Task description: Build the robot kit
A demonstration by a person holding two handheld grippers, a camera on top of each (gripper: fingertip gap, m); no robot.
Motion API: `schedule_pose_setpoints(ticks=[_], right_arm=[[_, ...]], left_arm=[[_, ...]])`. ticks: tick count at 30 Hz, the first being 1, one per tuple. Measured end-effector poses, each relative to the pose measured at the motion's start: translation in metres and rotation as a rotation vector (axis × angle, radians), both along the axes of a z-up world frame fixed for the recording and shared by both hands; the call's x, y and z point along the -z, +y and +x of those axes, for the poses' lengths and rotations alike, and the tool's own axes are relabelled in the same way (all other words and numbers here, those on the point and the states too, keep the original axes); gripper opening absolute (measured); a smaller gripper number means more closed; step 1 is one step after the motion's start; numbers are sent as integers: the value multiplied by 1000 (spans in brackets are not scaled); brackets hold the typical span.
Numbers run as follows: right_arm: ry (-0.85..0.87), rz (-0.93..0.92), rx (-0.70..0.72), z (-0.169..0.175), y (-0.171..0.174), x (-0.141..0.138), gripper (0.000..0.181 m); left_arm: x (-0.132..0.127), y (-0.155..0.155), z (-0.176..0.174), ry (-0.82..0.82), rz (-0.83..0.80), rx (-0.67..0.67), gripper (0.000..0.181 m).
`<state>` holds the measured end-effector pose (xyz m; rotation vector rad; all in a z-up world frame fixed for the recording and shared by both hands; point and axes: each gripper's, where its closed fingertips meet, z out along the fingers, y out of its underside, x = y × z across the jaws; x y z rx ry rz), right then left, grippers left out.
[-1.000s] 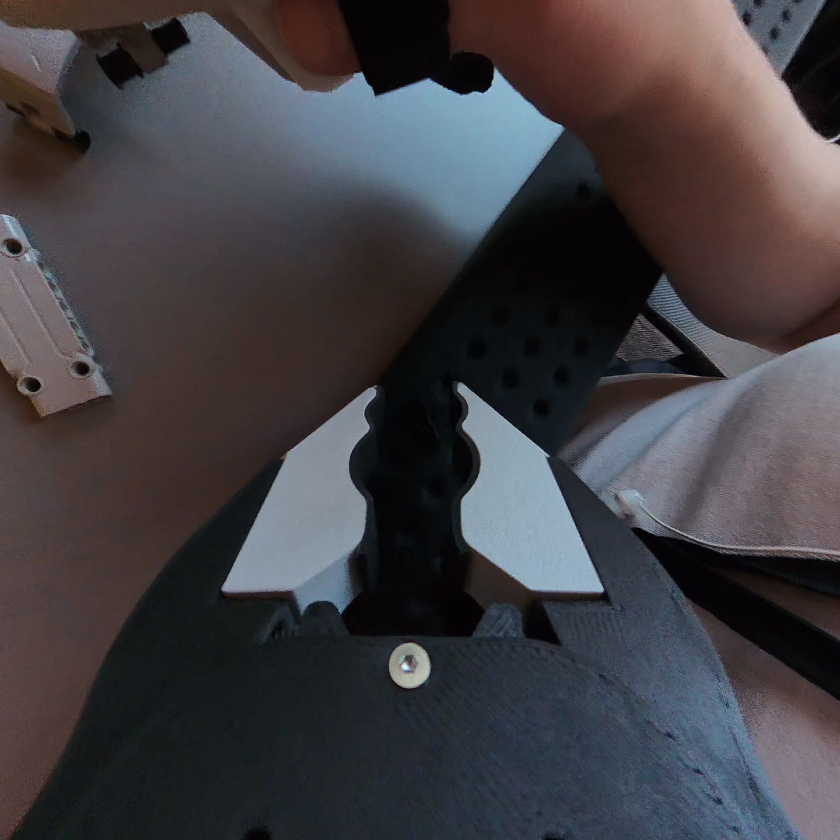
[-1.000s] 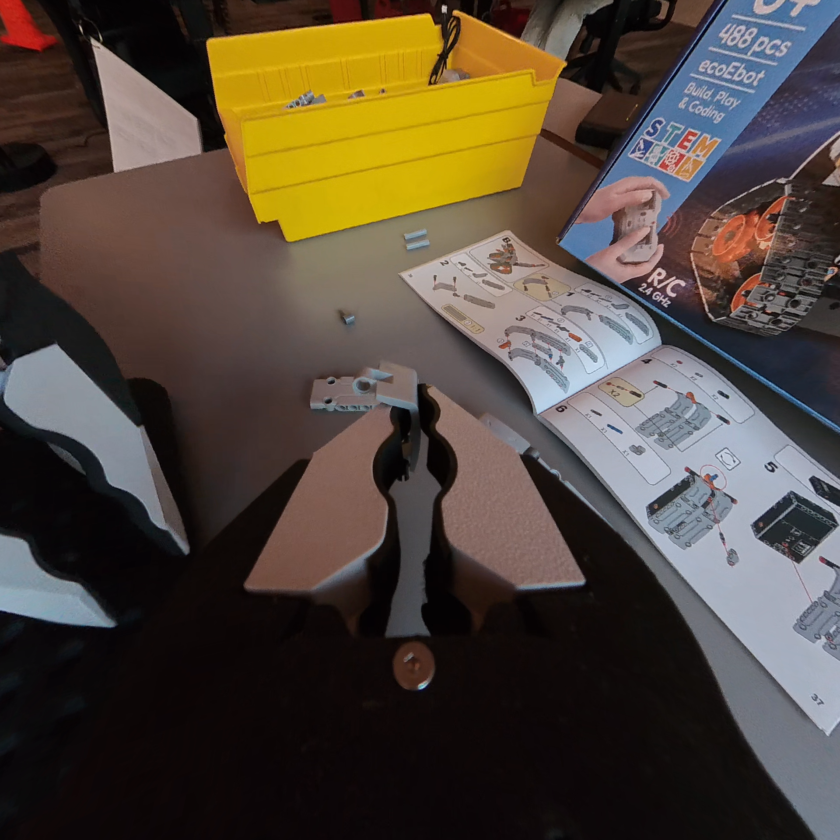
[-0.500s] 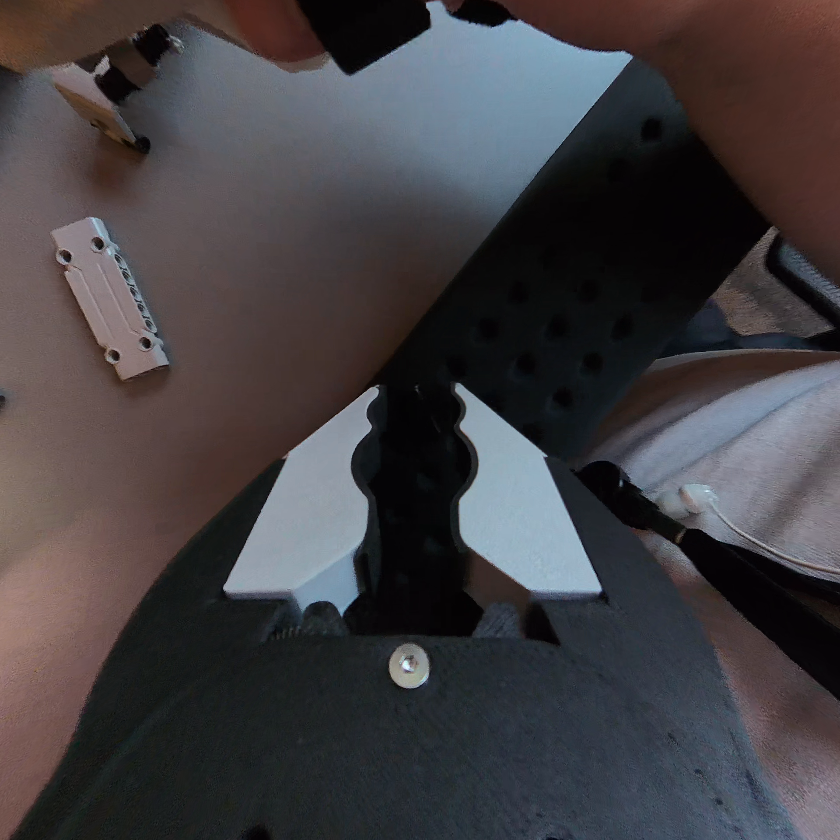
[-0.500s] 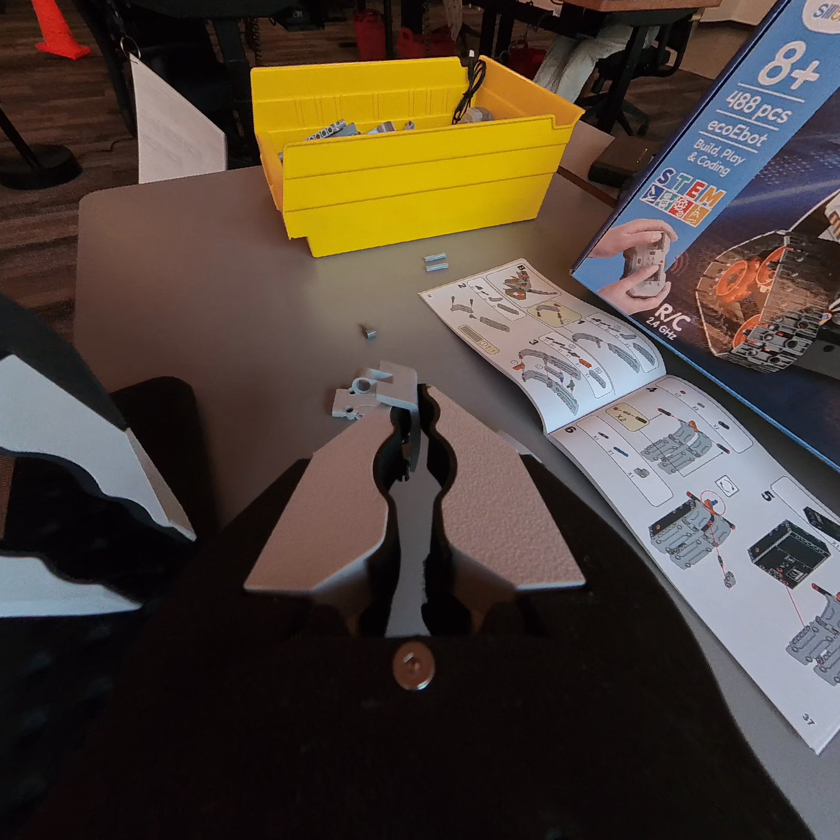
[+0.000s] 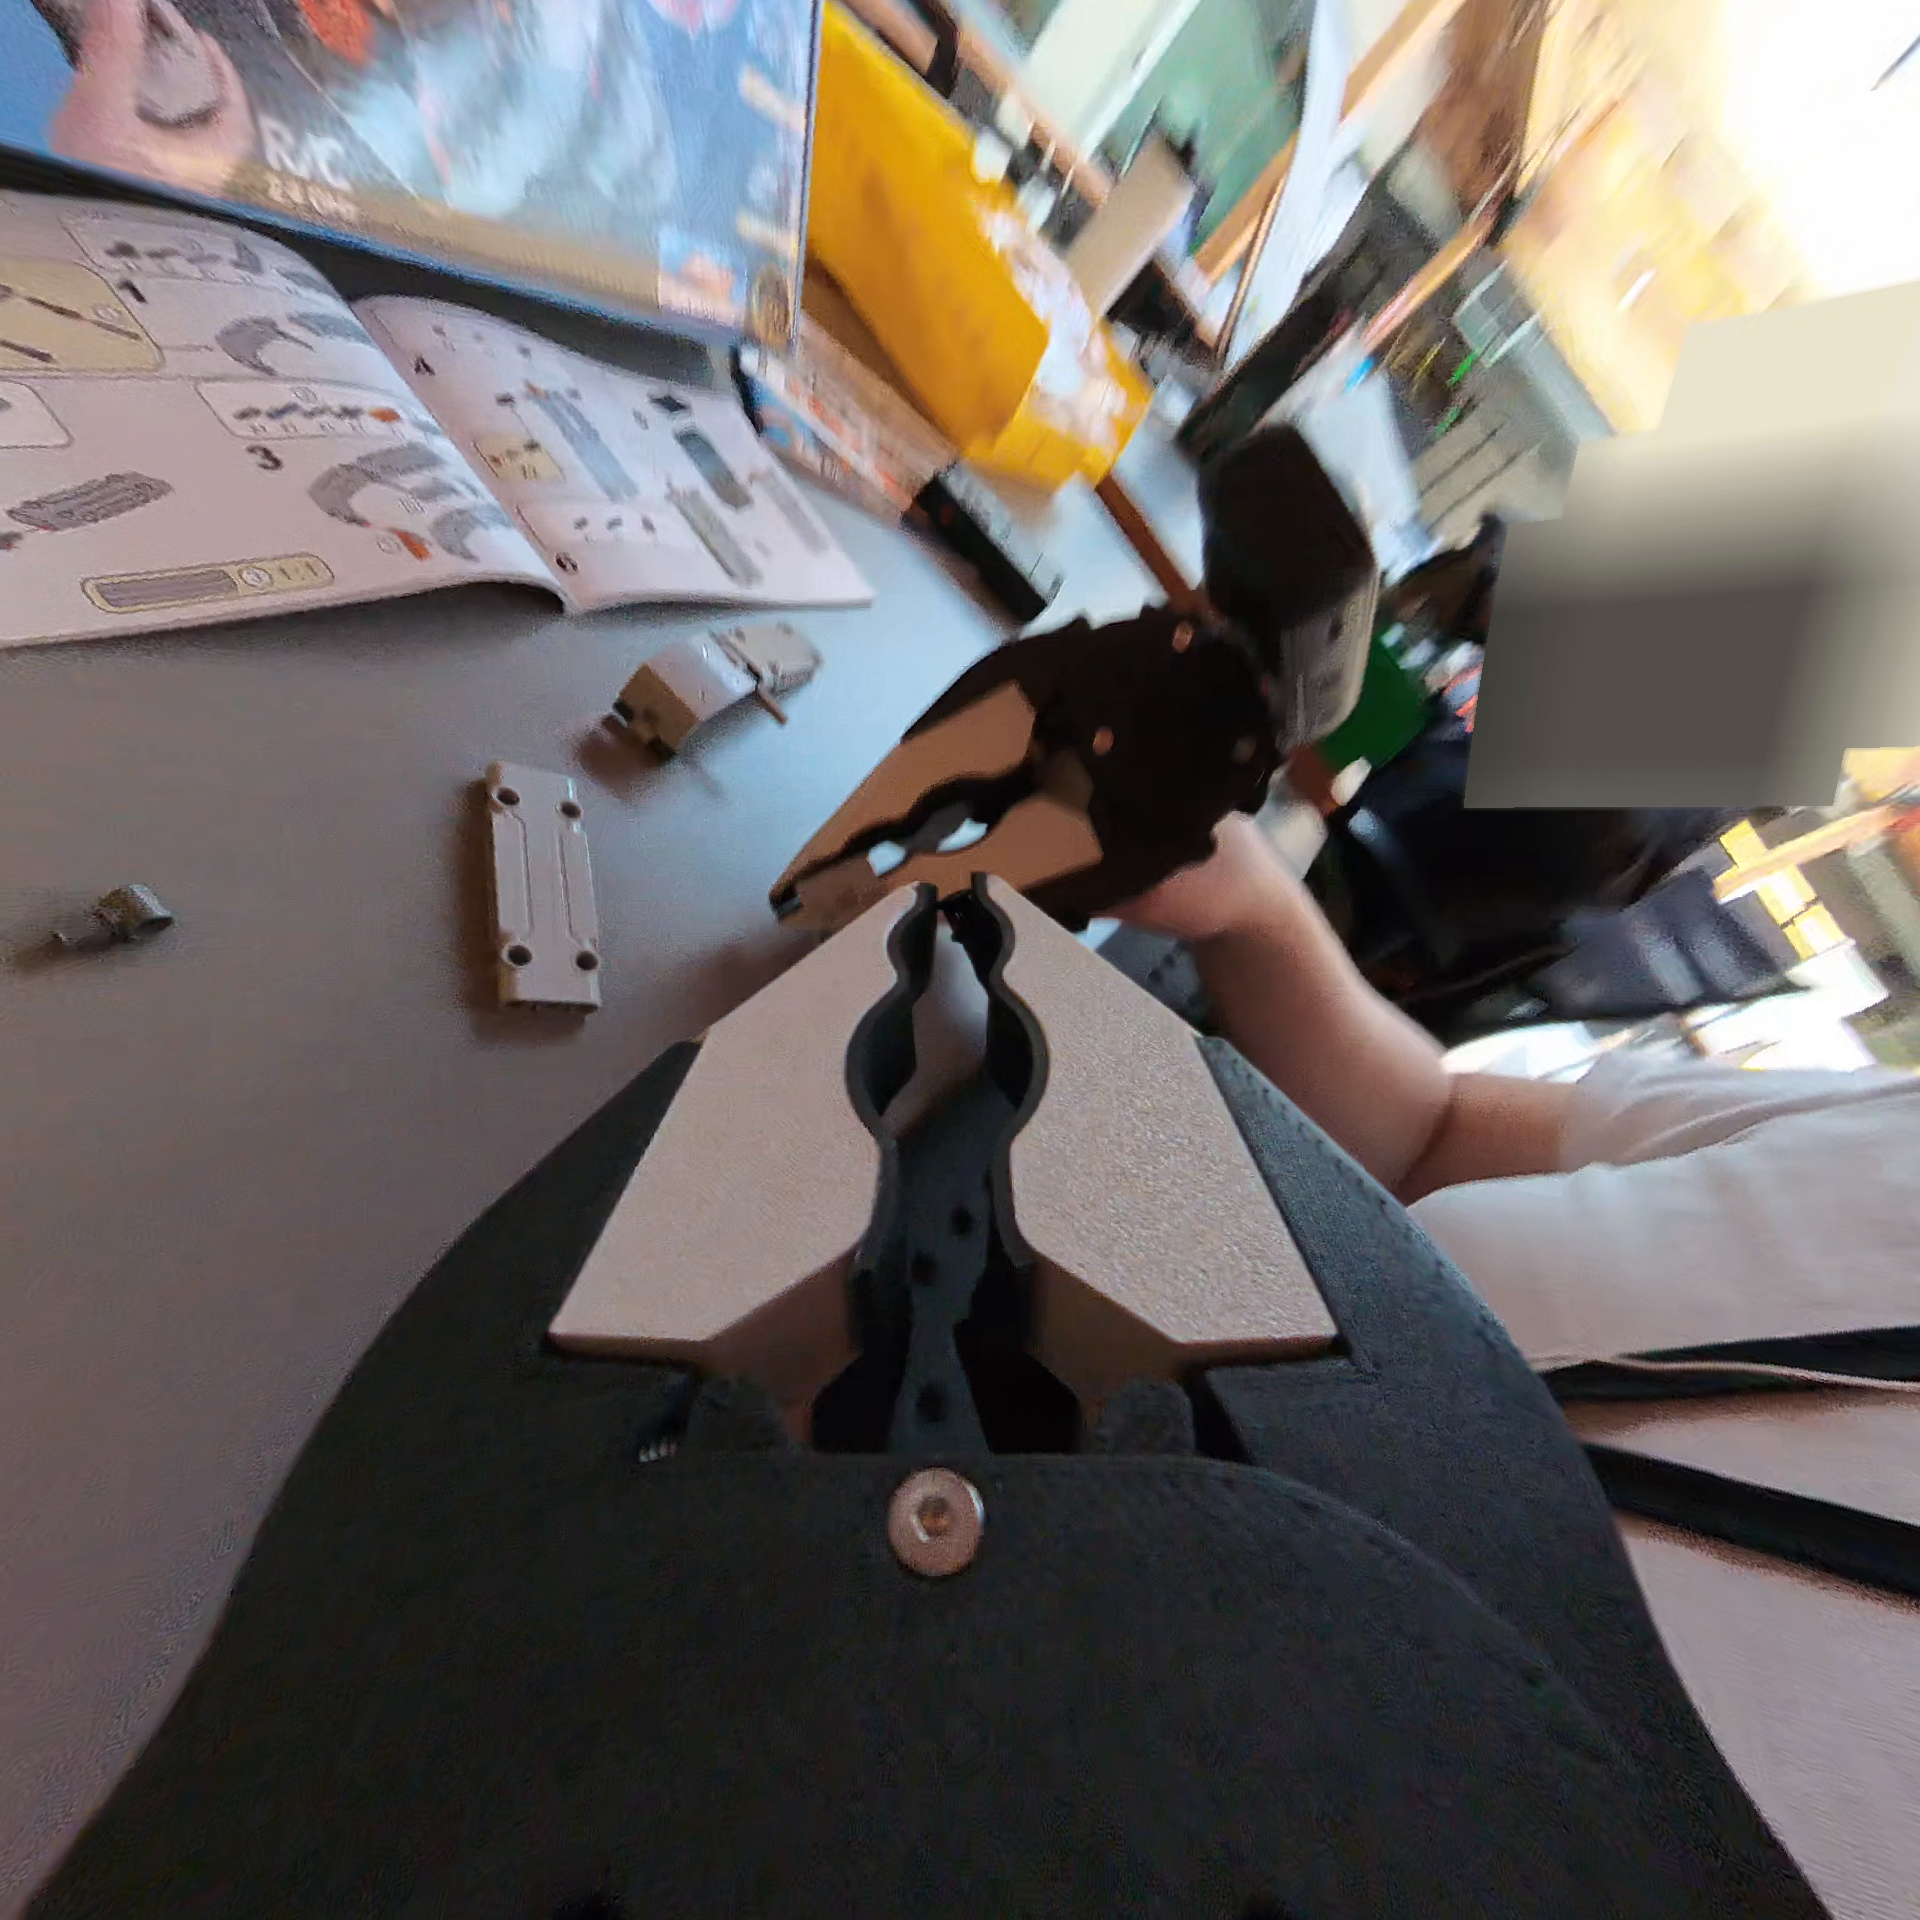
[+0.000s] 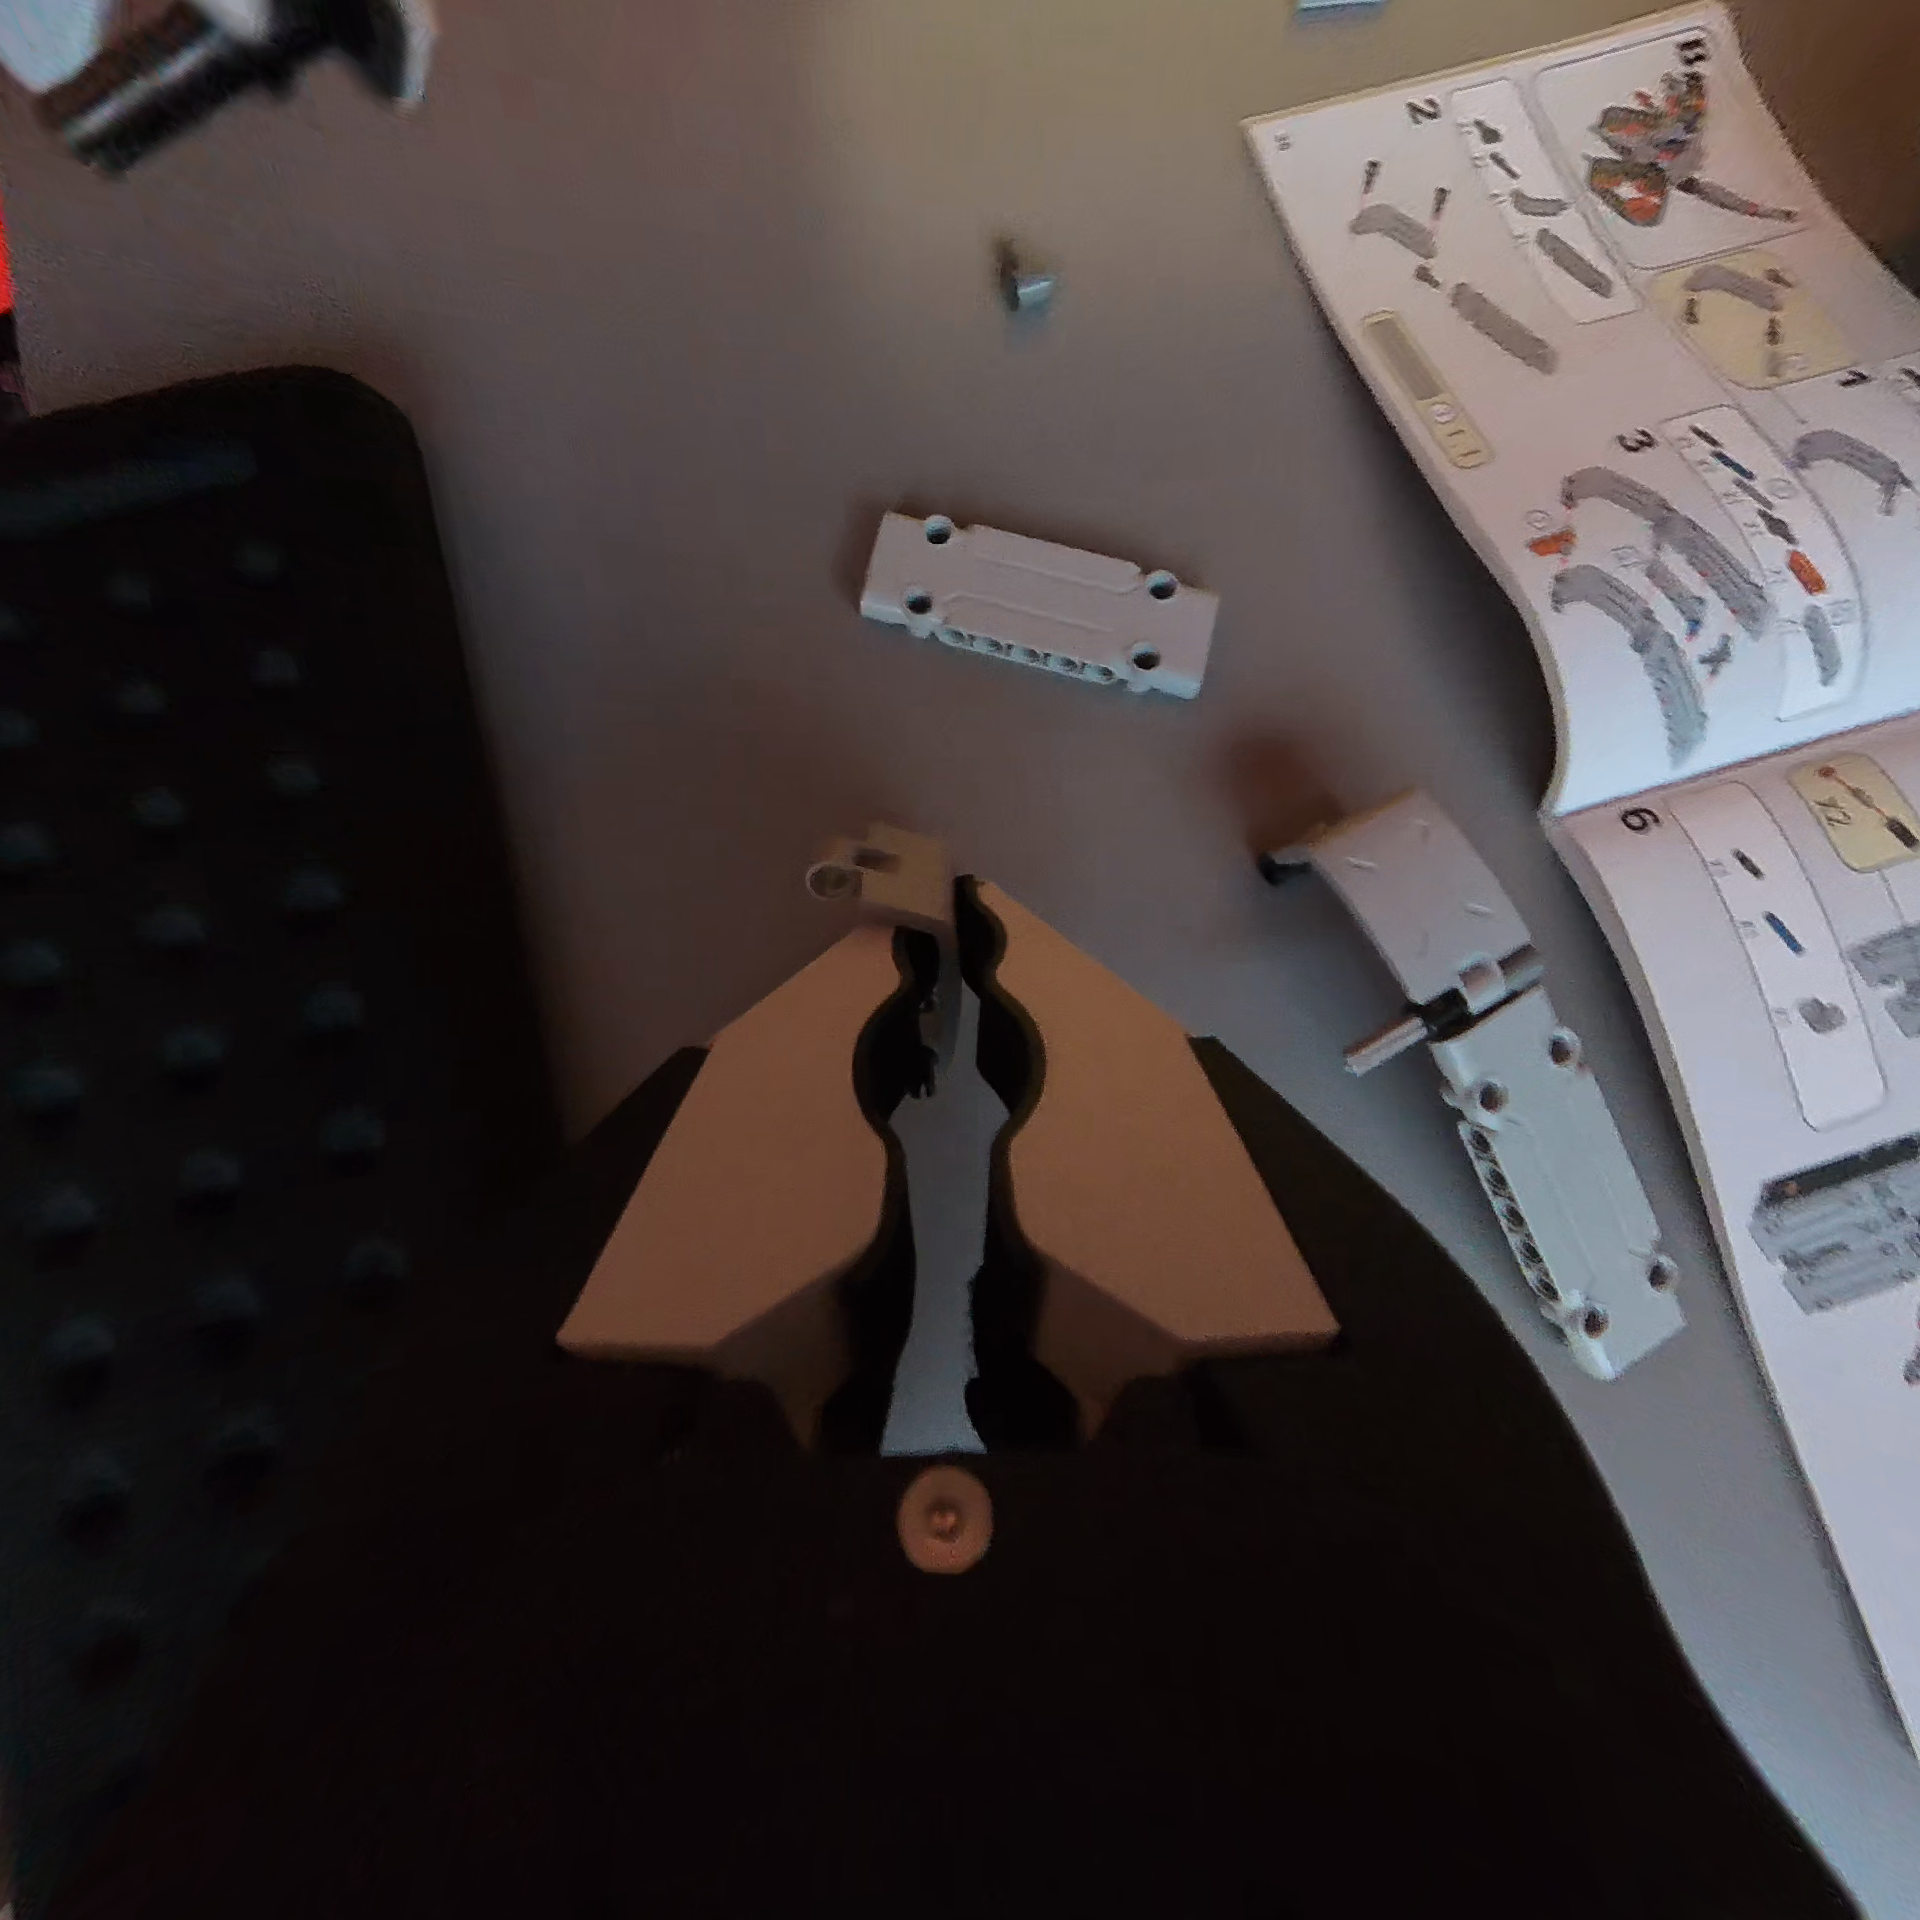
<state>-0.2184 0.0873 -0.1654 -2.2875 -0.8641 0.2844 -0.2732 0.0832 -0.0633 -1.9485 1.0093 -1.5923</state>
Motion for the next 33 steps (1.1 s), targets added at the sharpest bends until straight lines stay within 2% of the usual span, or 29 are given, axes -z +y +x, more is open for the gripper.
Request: schedule_pose_setpoints(ticks=[2, 4, 5, 8, 10, 13, 16, 21, 26, 30, 33], right_arm=[[-2, -43, -20, -8, -2, 5, 7], [17, -53, -1, -11, 0, 3, 24], [82, 2, -7, -20, 3, -11, 30], [407, 298, -45, -64, 8, -93, 34], [441, 369, -17, -78, 13, -110, 36], [487, 364, 38, -88, 20, -110, 31], [600, 321, 54, -90, 21, -113, 7], [622, 290, 19, -85, 18, -114, 2], [560, 303, -50, -81, 15, -113, 2], [656, 312, -34, -79, 16, -119, 2], [717, 339, -78, -85, 11, -123, 2]], left_arm=[[-3, 14, -5, -98, -76, -53, 4], [-8, 24, -8, -180, -108, -106, 4], [-11, 27, -10, -217, -106, -124, 4], [-18, 33, -12, -272, -26, -192, 4], [-23, 34, -12, -298, 36, -232, 4], [-31, 33, -11, -329, 110, -263, 4], [-33, 30, -10, -325, 174, -267, 4], [-36, 25, -15, -337, 248, -245, 4], [-35, 17, -18, -392, 147, -134, 9], [-33, 17, -24, -434, 59, -102, 25], [-31, 12, -21, -449, 33, -73, 24]])
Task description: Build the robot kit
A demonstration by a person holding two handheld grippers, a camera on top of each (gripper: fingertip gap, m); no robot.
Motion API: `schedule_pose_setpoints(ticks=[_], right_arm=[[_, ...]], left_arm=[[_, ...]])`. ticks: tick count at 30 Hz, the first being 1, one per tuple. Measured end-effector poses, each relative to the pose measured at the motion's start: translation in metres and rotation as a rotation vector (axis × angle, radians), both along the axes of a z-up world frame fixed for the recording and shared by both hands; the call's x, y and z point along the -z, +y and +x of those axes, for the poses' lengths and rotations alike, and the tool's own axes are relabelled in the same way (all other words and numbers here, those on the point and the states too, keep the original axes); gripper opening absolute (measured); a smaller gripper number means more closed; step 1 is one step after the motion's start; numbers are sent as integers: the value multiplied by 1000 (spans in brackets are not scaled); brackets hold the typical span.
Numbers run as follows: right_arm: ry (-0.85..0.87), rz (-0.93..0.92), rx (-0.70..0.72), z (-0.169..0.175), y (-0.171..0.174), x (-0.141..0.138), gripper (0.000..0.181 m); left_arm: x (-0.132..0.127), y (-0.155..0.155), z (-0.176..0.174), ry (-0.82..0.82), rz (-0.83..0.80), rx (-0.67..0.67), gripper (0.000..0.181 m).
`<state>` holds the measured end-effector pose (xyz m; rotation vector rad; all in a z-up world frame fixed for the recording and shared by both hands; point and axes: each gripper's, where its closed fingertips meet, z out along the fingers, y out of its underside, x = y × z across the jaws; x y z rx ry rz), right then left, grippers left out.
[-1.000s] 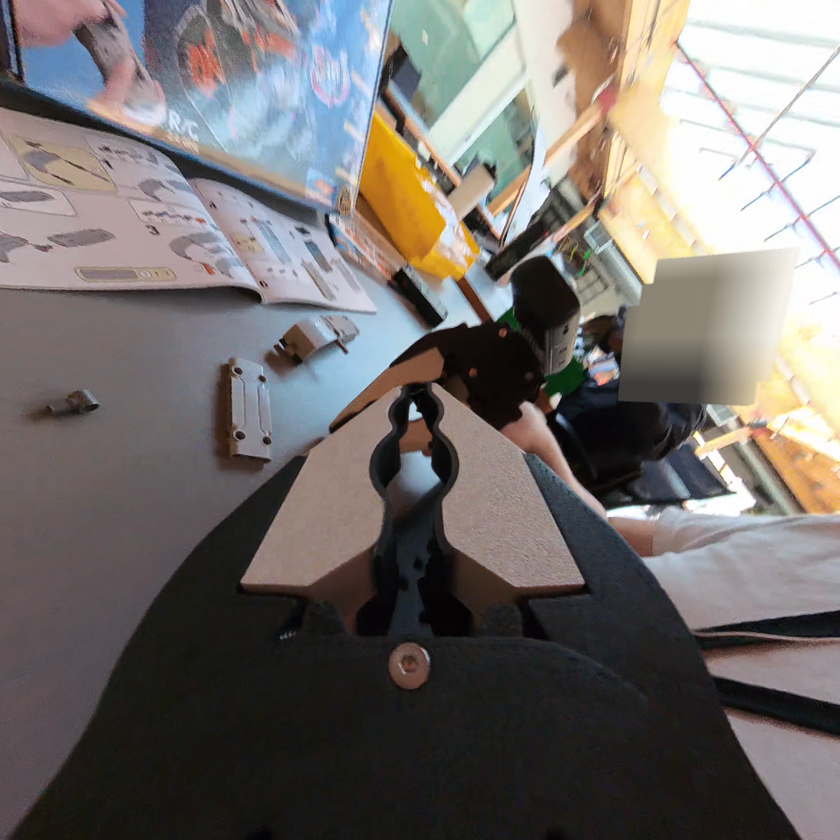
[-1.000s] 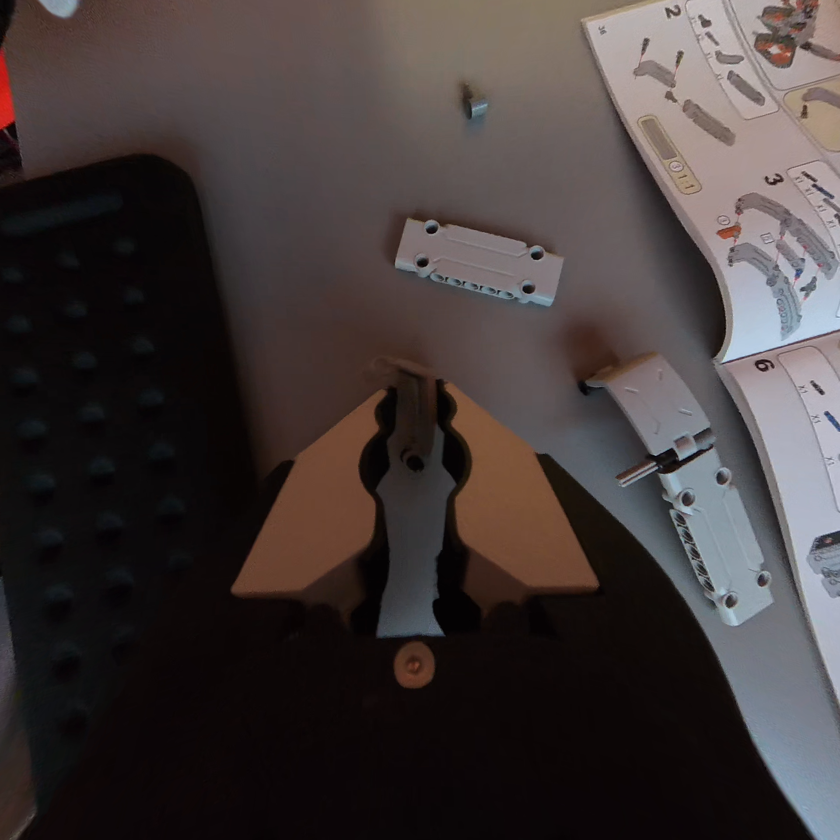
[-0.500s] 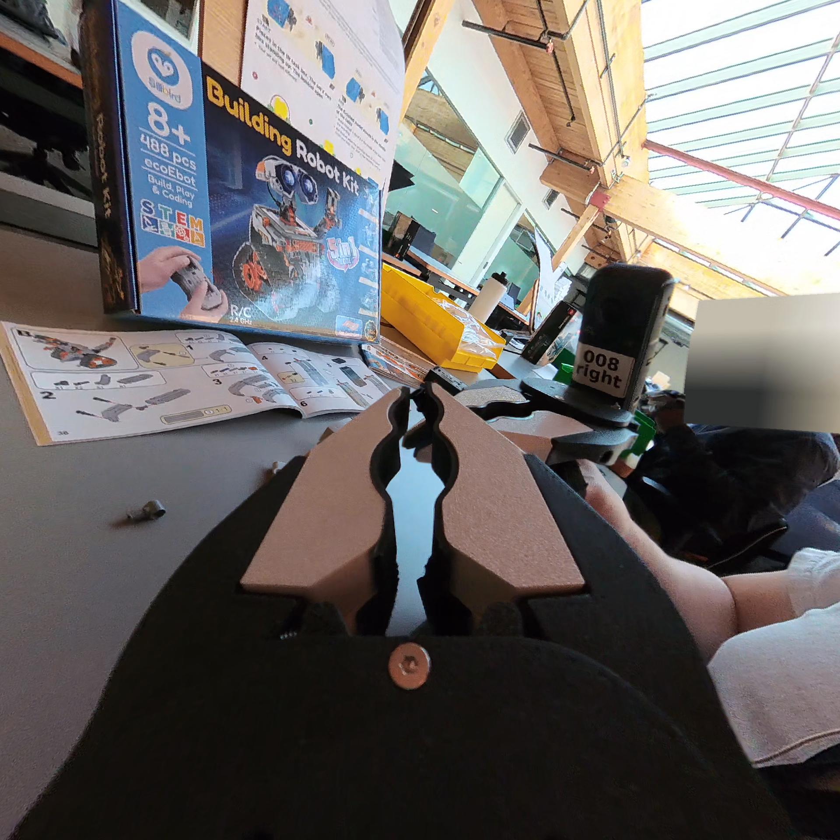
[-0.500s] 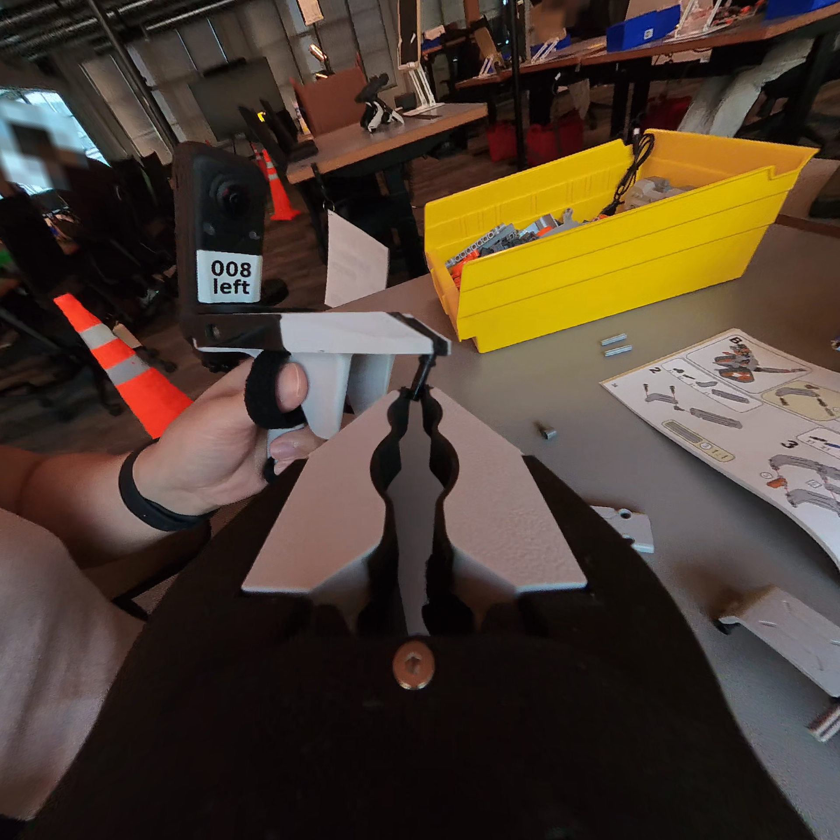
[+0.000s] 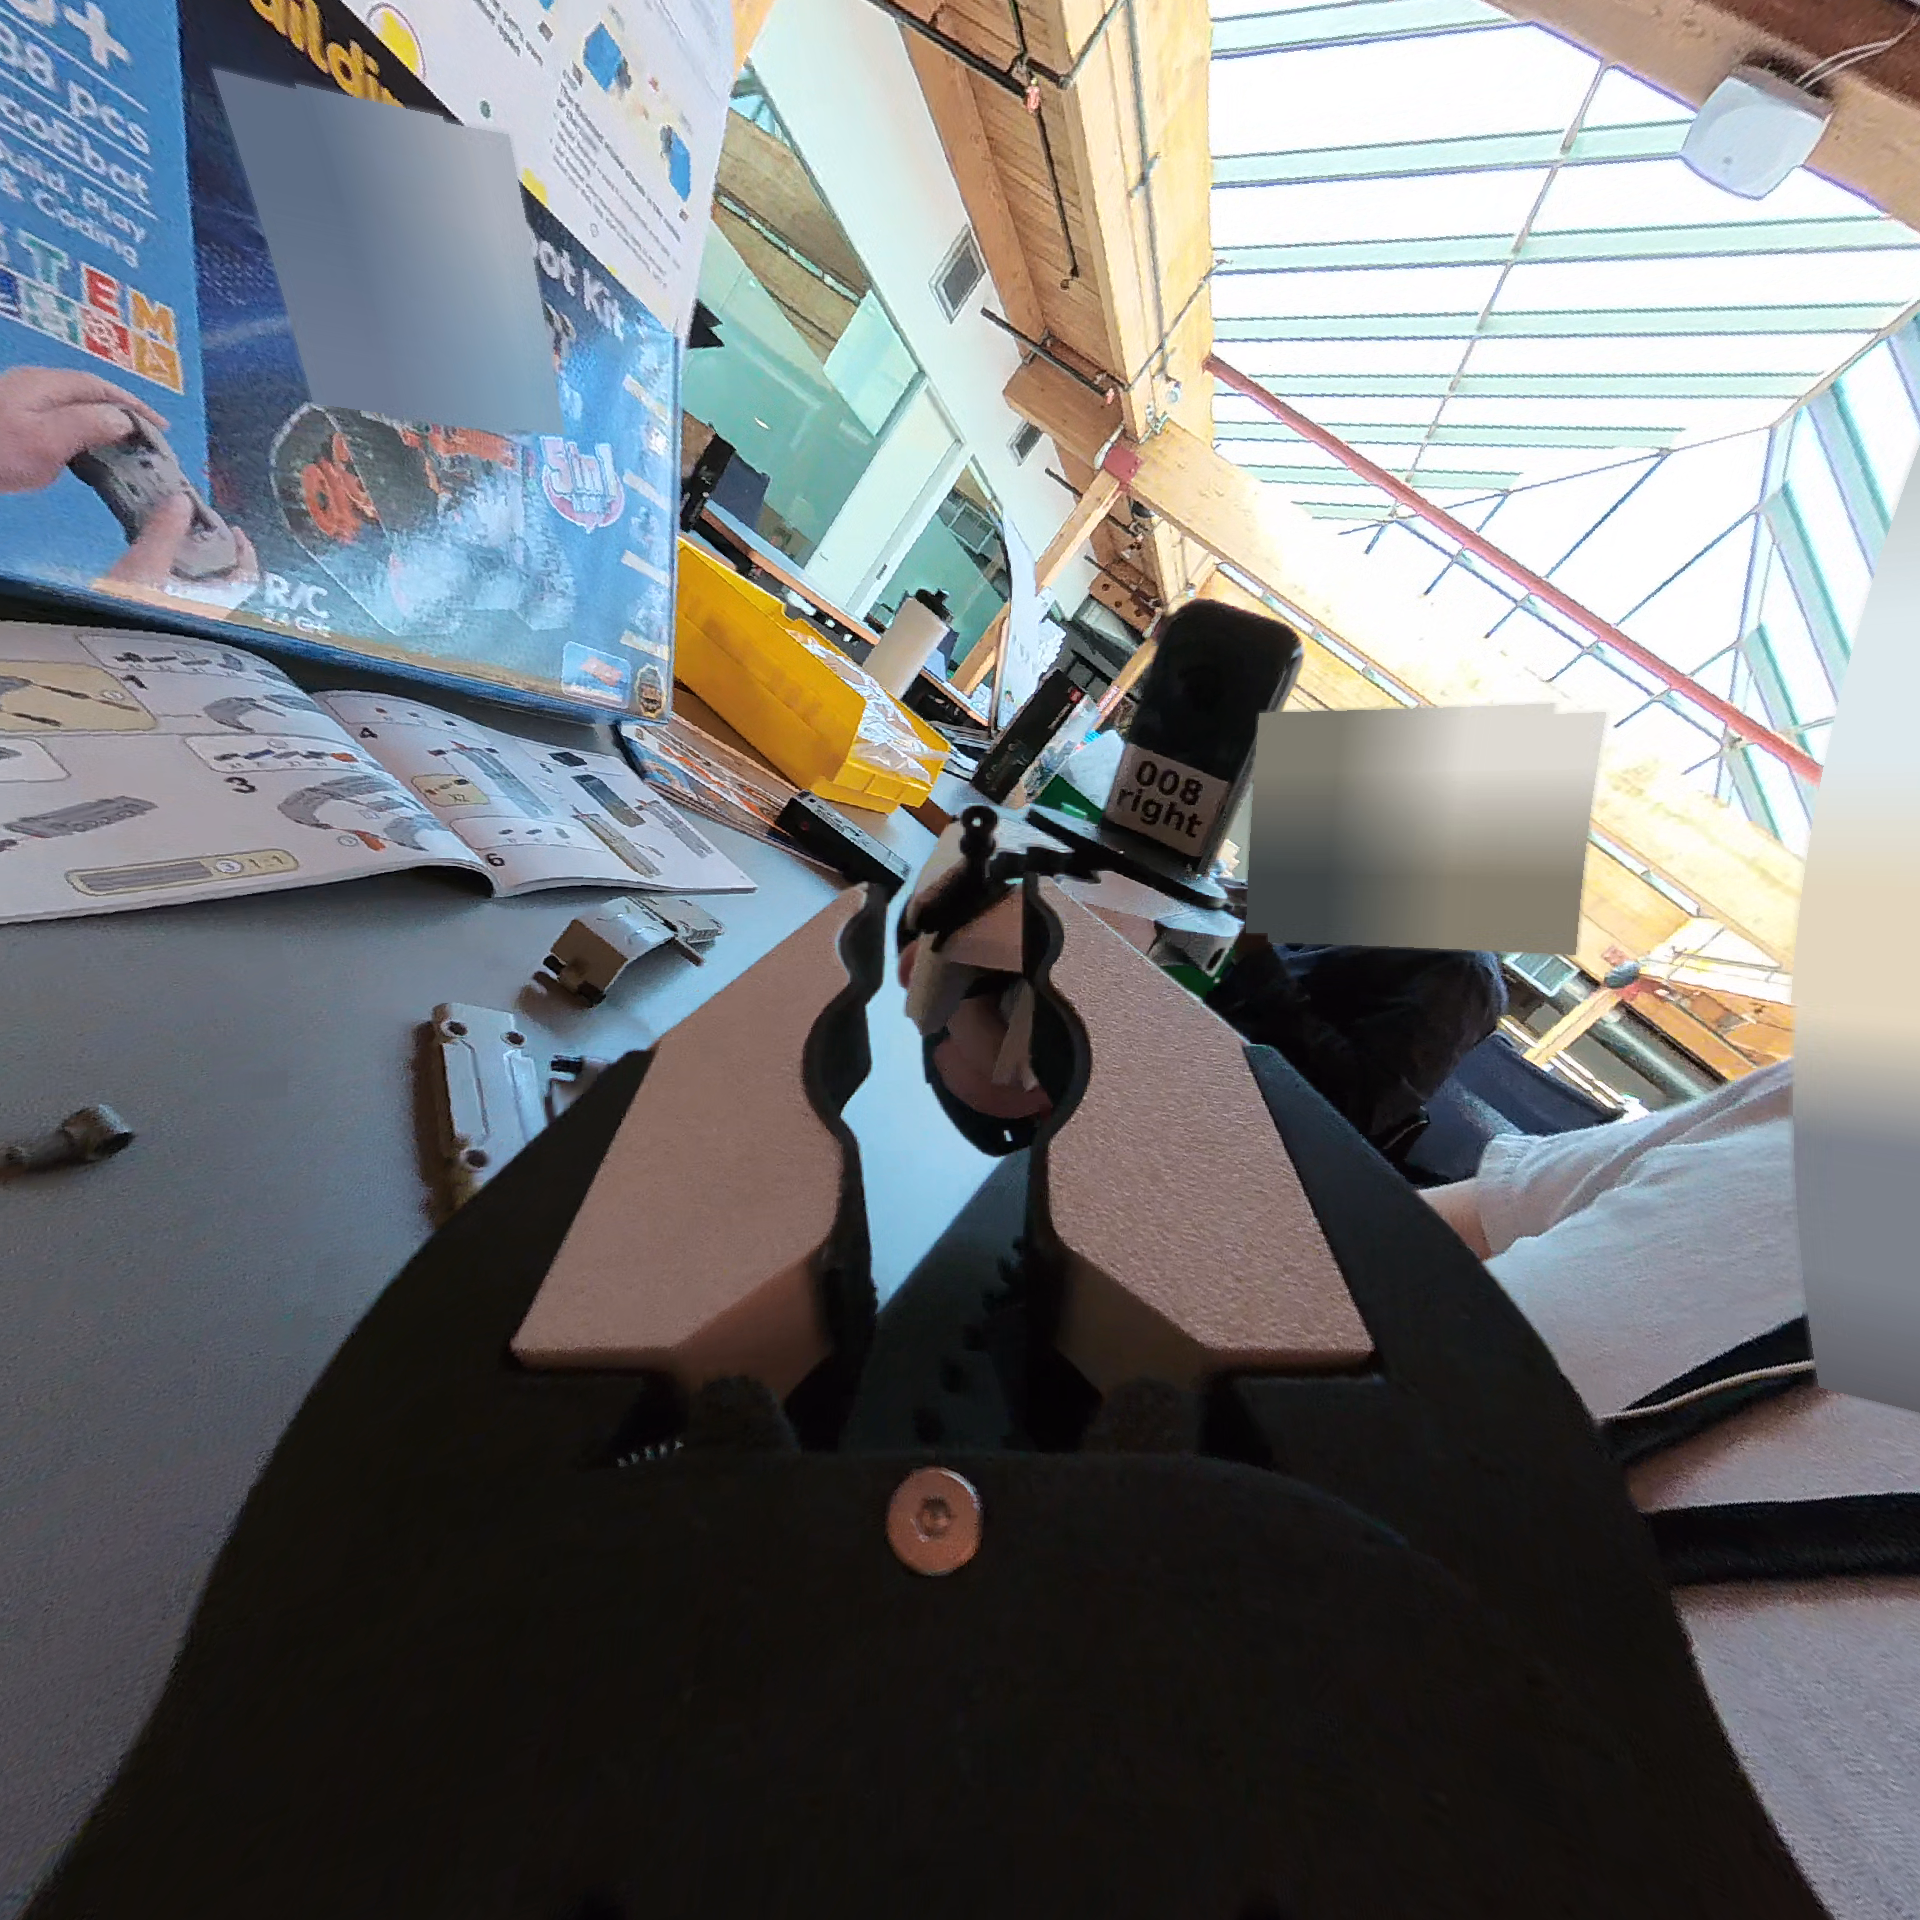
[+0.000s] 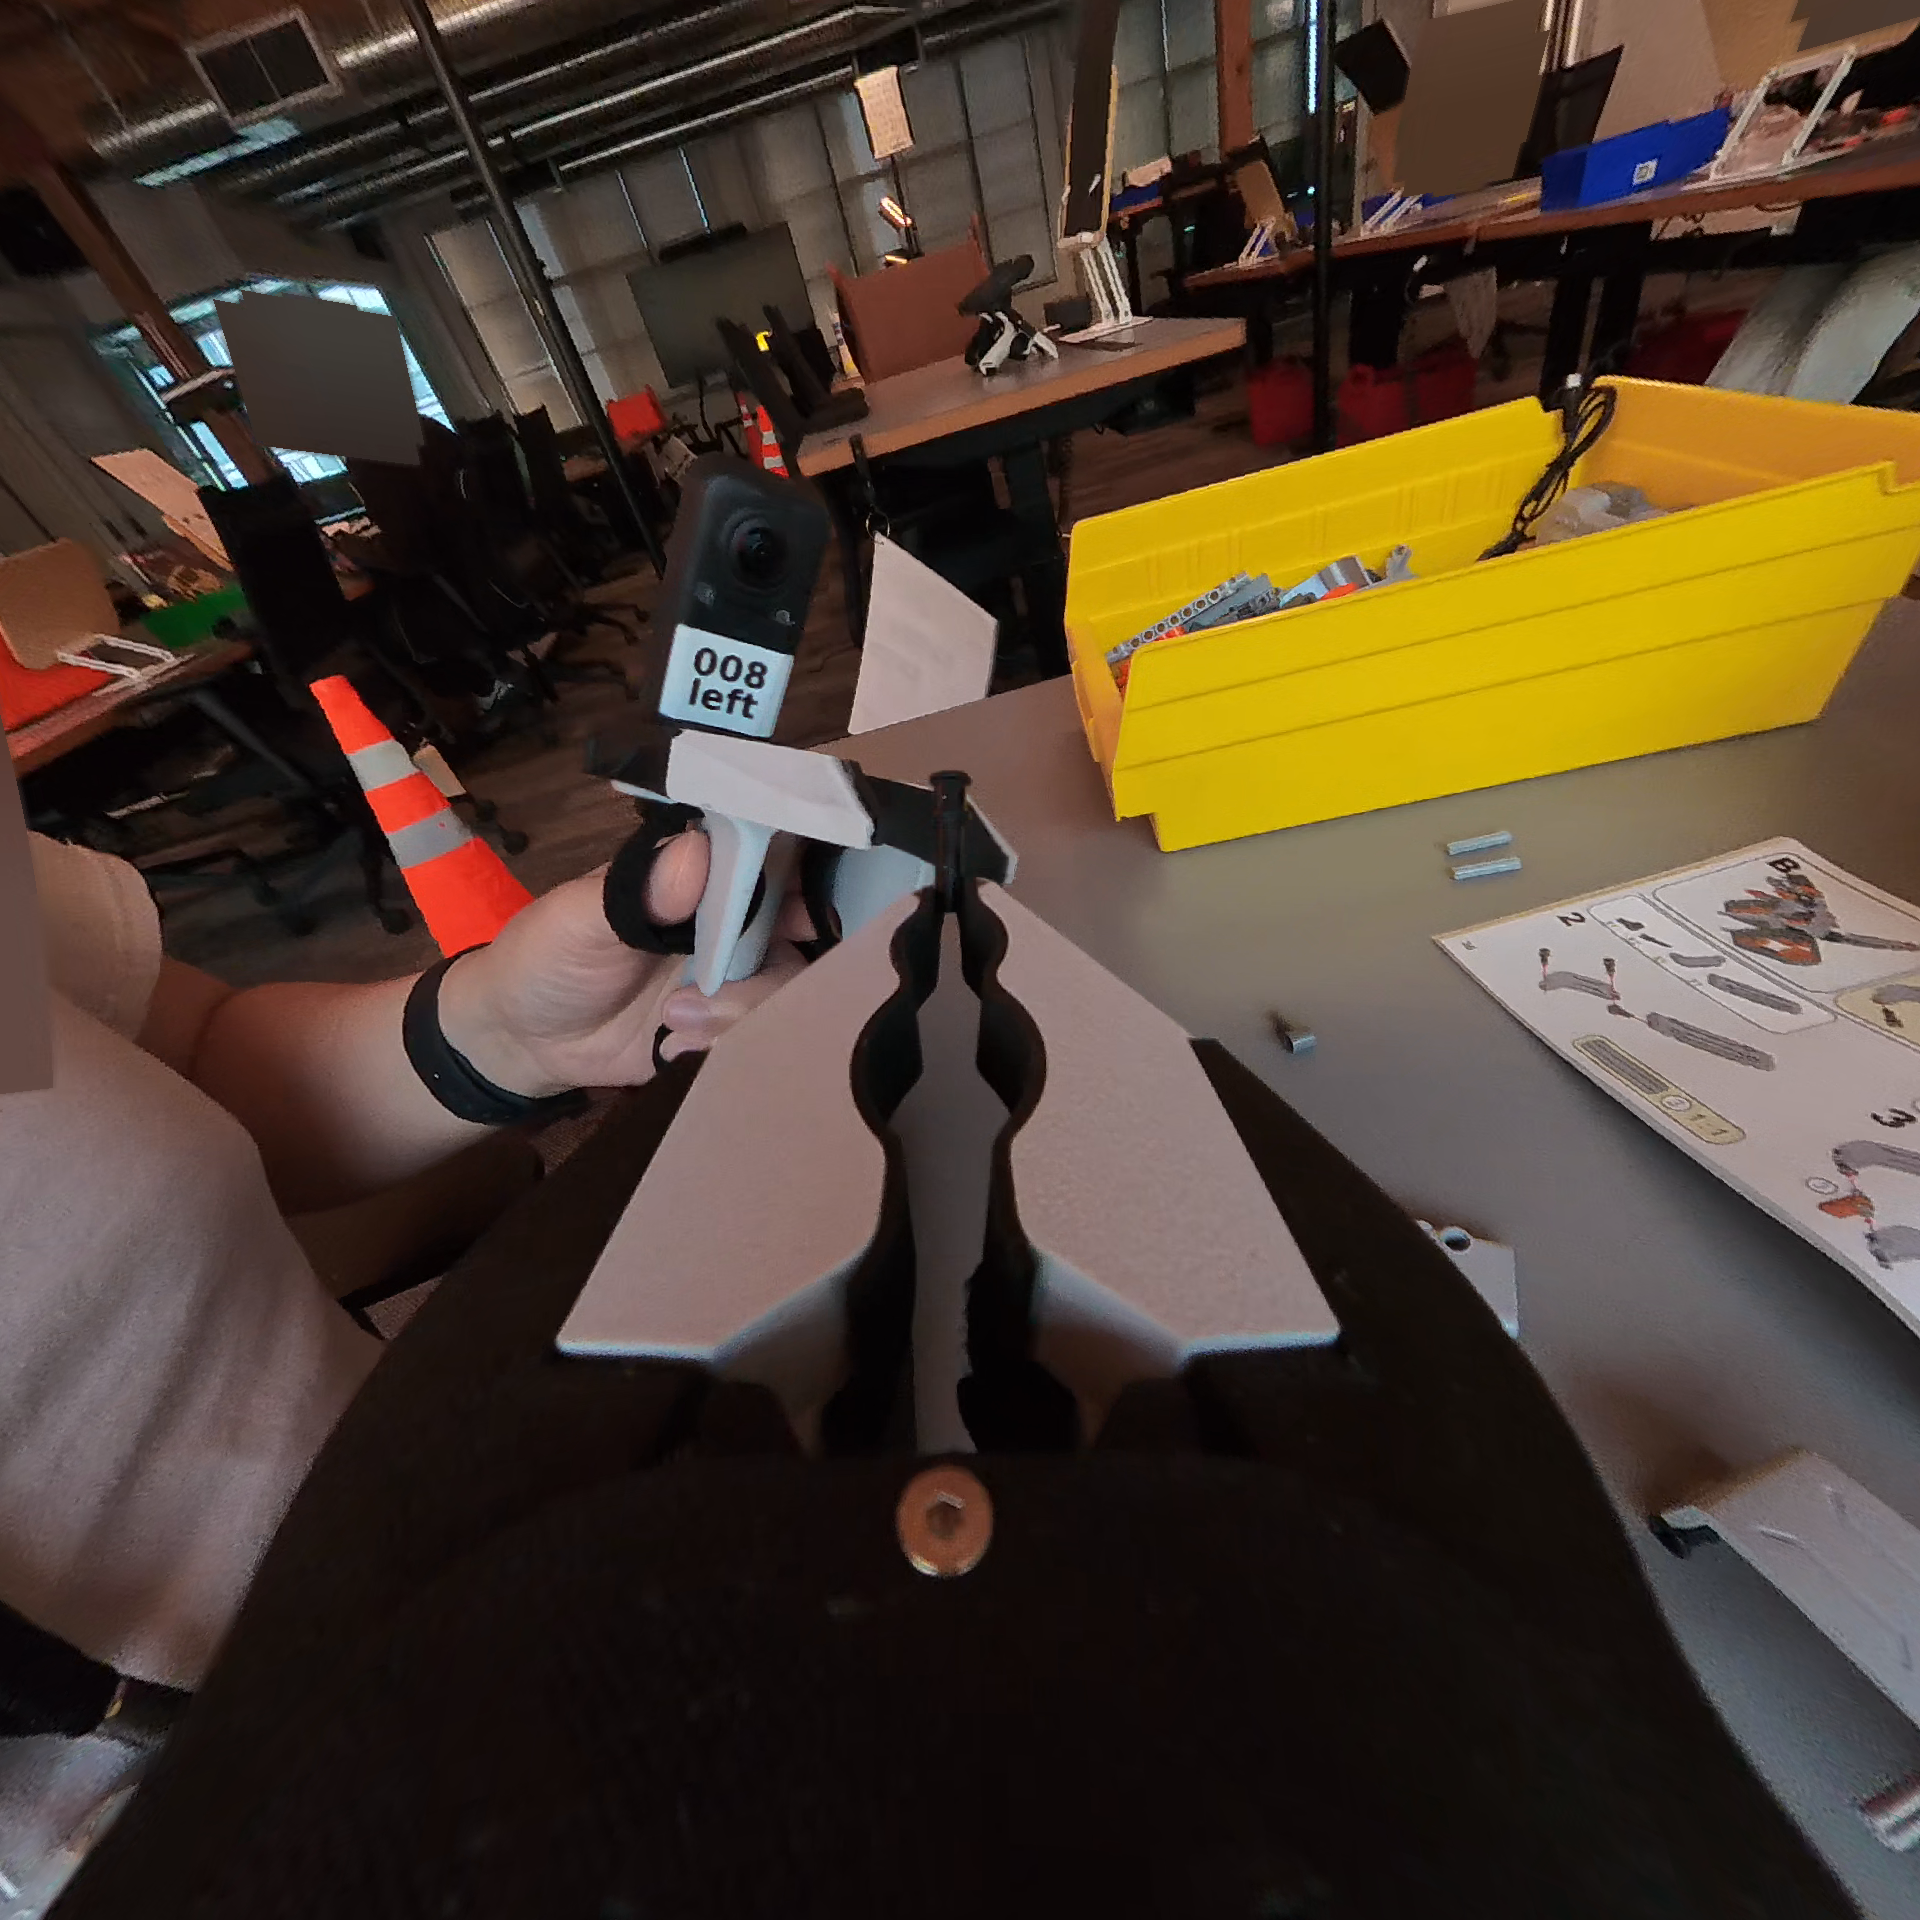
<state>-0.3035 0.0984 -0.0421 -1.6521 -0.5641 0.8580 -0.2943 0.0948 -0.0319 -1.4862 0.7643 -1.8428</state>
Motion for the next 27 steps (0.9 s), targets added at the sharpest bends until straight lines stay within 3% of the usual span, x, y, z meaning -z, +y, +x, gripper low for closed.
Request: schedule_pose_setpoints(ticks=[6, 14, 17, 22, 27], right_arm=[[-154, 70, 3, -3, -2, 7, 2], [-270, 101, -19, -8, -6, 19, 2], [-358, 91, -94, -5, -15, 30, 6], [-731, 361, -249, -2, -39, 36, 27], [-900, 527, -422, -13, -60, 39, 14]], left_arm=[[0, -8, 3, -8, 78, 17, 3], [7, -14, 6, 96, 236, 21, 4], [20, -20, 6, 240, 338, 71, 5], [55, -45, -3, 559, 534, 320, 5], [68, -68, -10, 669, 604, 550, 5]])
